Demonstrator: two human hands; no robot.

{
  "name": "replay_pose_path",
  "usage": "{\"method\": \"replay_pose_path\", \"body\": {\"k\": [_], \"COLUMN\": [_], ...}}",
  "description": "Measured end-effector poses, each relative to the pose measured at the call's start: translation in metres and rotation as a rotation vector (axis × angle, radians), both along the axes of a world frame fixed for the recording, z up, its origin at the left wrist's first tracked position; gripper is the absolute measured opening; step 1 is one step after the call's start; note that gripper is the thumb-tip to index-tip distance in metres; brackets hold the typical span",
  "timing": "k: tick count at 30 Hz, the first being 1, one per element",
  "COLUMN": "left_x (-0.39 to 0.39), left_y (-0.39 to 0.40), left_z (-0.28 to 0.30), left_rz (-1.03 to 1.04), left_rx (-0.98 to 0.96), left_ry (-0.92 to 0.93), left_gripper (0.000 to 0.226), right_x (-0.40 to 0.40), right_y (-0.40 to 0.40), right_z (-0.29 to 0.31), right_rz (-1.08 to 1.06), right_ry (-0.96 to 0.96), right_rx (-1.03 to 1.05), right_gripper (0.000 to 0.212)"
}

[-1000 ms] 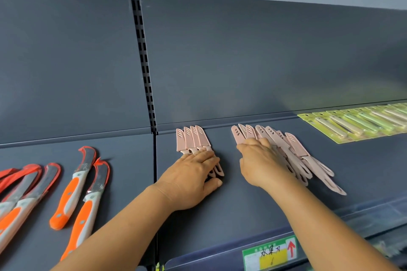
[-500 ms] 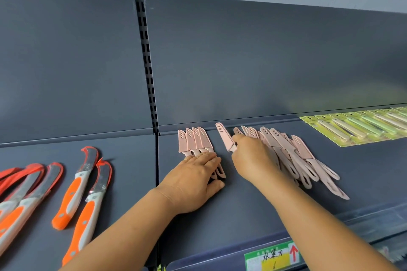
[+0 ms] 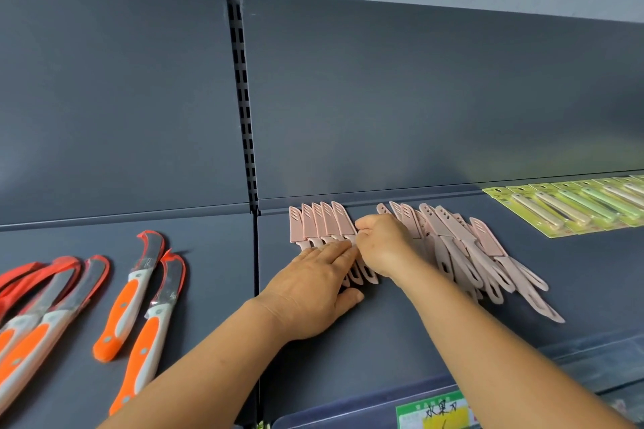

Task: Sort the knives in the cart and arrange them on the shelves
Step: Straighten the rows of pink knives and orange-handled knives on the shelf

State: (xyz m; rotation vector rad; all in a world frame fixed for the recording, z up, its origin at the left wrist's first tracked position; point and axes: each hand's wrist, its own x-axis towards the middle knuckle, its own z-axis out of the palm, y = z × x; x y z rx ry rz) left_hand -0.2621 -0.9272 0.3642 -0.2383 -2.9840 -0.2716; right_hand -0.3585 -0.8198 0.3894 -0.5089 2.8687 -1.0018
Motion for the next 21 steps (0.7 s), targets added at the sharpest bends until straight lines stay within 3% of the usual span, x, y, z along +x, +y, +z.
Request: {"method": "replay_pose_path", "body": {"k": [8,11,15,21], "left_x": [-0.009,-0.015,-0.017,-0.017], "left_y": [0.006,0.015,0.022,0.027], "left_z": [0.006,0.007,0.006,0.006], "left_rz": [-0.03,-0.038,-0.011,0.046], "left_rx": [-0.083,-0.095,-0.095,-0.128], "left_ry": [-0.018,-0.021,0.006,0.065], "left_gripper": [0.066,0.062,0.056,0.045], "right_x": [0.003,0.005,0.001,-0.003], "right_y": [0.043,0.049,0.056,0.058], "right_z": [0.004,-0.006,-0.01,-0.009], "right_rz": [0.068,0.18,0.11,0.067], "right_ry": [0.199,0.245,0.266,0.26], "right_rx": [0.533,0.506,0.452,0.425], "right_gripper": [0.014,0.02,0.035,0.029]}}
